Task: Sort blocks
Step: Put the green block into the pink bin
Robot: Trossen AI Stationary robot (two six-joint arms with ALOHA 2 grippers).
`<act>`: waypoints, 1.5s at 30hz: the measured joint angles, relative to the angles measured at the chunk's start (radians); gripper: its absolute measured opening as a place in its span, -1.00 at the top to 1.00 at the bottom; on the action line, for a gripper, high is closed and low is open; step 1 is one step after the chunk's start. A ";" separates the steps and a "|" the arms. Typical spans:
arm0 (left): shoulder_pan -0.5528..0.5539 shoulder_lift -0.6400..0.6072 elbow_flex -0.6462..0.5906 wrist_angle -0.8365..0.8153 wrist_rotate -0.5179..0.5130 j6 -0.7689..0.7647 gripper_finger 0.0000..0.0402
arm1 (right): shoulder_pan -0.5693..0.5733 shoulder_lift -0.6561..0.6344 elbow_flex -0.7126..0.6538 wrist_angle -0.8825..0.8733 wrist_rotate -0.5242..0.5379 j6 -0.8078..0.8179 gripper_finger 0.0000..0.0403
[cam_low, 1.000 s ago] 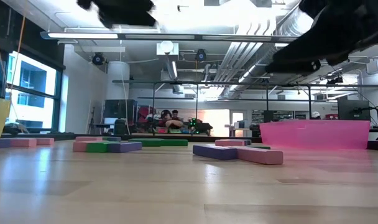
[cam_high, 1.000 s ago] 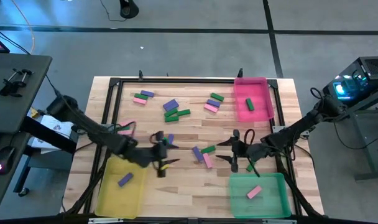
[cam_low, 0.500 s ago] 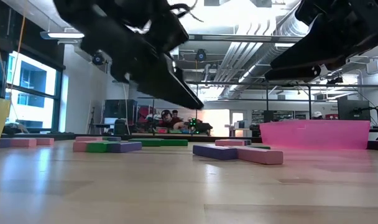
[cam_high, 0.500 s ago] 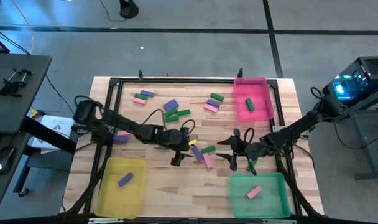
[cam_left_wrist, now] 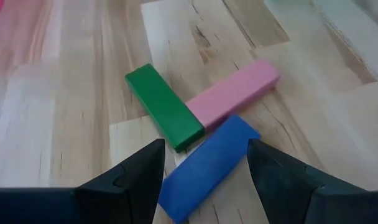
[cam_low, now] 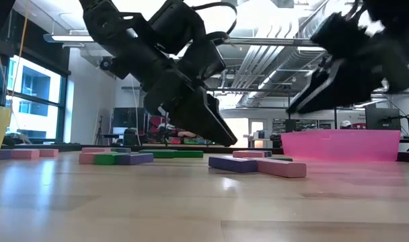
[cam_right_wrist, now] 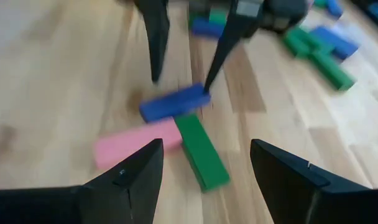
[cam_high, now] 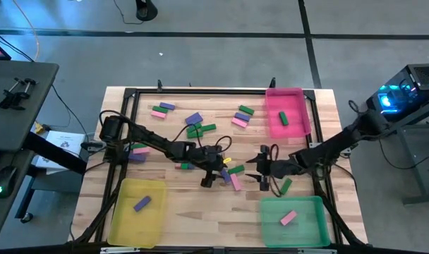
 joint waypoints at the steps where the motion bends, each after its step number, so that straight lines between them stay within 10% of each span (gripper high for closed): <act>1: 0.000 0.000 0.000 0.000 0.000 -0.013 -0.07 | -0.022 0.027 0.000 0.014 -0.028 -0.013 -0.12; 12: -0.033 -0.025 0.000 -0.097 -0.025 -0.241 -0.07 | -0.180 0.244 0.000 0.226 -0.263 -0.070 -0.12; 21: -0.123 -0.108 0.000 -0.239 -0.254 -0.273 -0.07 | -0.200 0.352 0.002 0.281 -0.274 -0.084 -0.09; 30: -0.179 -0.116 0.000 -0.311 -0.284 -0.329 -0.07 | -0.198 0.344 0.002 0.275 -0.246 -0.035 0.64; 38: -0.233 -0.131 0.000 -0.363 -0.471 -0.361 -0.07 | -0.205 0.066 0.001 0.154 -0.003 -0.044 0.64; 45: -0.233 -0.131 0.000 -0.354 -0.545 -0.388 -0.07 | -0.231 -0.350 0.057 -0.313 0.235 0.071 0.64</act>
